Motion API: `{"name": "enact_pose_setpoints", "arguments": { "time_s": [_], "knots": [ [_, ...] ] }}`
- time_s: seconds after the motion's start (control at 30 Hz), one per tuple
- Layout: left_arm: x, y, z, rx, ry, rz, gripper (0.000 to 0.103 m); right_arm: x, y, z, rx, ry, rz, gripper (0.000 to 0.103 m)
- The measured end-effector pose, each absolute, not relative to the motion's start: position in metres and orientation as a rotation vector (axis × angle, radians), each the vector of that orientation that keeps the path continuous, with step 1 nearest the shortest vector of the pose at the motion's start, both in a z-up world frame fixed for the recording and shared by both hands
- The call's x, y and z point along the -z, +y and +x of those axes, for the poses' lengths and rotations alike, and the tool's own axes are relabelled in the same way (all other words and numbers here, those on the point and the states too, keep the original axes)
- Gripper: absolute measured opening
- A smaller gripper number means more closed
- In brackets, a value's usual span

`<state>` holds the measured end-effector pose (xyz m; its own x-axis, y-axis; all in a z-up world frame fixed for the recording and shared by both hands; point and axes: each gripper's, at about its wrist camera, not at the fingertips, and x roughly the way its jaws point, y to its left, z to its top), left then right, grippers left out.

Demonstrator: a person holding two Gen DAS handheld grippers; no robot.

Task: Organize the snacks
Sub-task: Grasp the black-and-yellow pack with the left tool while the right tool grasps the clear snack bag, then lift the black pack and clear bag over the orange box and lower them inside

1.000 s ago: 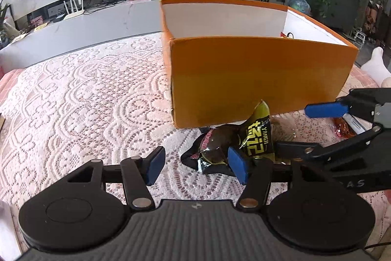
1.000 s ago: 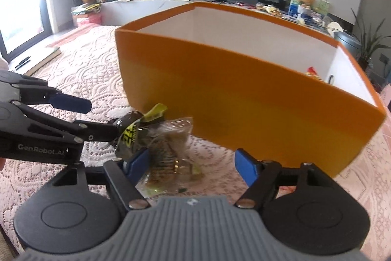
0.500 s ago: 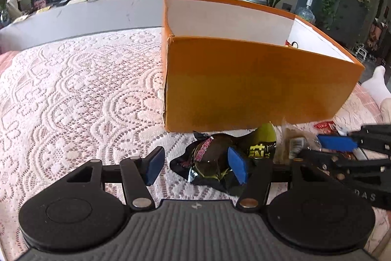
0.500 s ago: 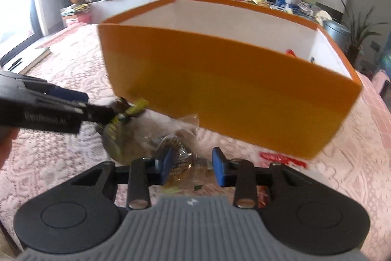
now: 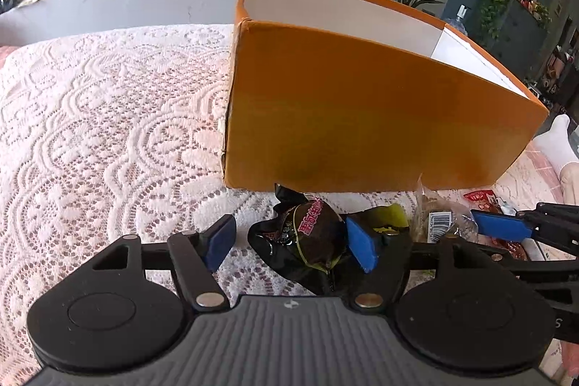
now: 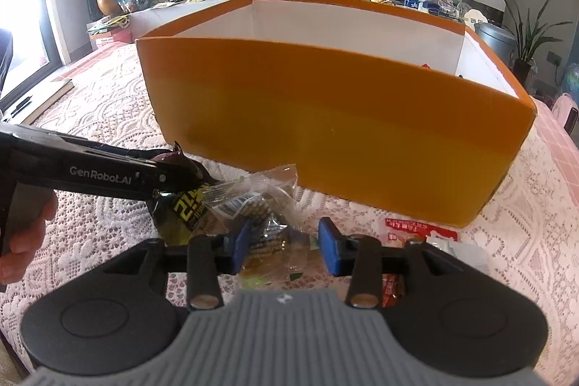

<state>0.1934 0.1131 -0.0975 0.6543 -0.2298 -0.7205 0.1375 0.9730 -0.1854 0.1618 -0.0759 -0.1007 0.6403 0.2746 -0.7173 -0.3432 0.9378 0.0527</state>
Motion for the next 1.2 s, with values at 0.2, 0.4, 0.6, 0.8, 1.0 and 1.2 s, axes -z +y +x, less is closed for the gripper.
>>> {"name": "enact_pose_setpoints", "arguments": {
  "time_s": [0.2, 0.4, 0.6, 0.8, 1.0, 1.2],
  "knots": [
    [0.095, 0.106, 0.189, 0.227, 0.822, -0.107, 0.057, 0.104, -0.076, 0.164, -0.35, 0.805, -0.09, 0.046],
    [0.094, 0.101, 0.185, 0.196, 0.822, -0.103, 0.055, 0.108, -0.076, 0.166, -0.356, 0.804, -0.078, 0.049],
    [0.095, 0.1, 0.186, 0.159, 0.834, -0.153, 0.055, 0.111, -0.075, 0.167, -0.365, 0.8, -0.086, 0.048],
    [0.096, 0.097, 0.185, 0.139, 0.82, -0.151, 0.057, 0.111, -0.074, 0.167, -0.363, 0.797, -0.088, 0.048],
    [0.094, 0.096, 0.178, 0.15, 0.787, -0.132, 0.048, 0.111, -0.073, 0.165, -0.36, 0.791, -0.097, 0.047],
    [0.086, 0.097, 0.17, 0.146, 0.764, -0.149, 0.04, 0.103, -0.073, 0.16, -0.365, 0.764, -0.115, 0.038]
  ]
}}
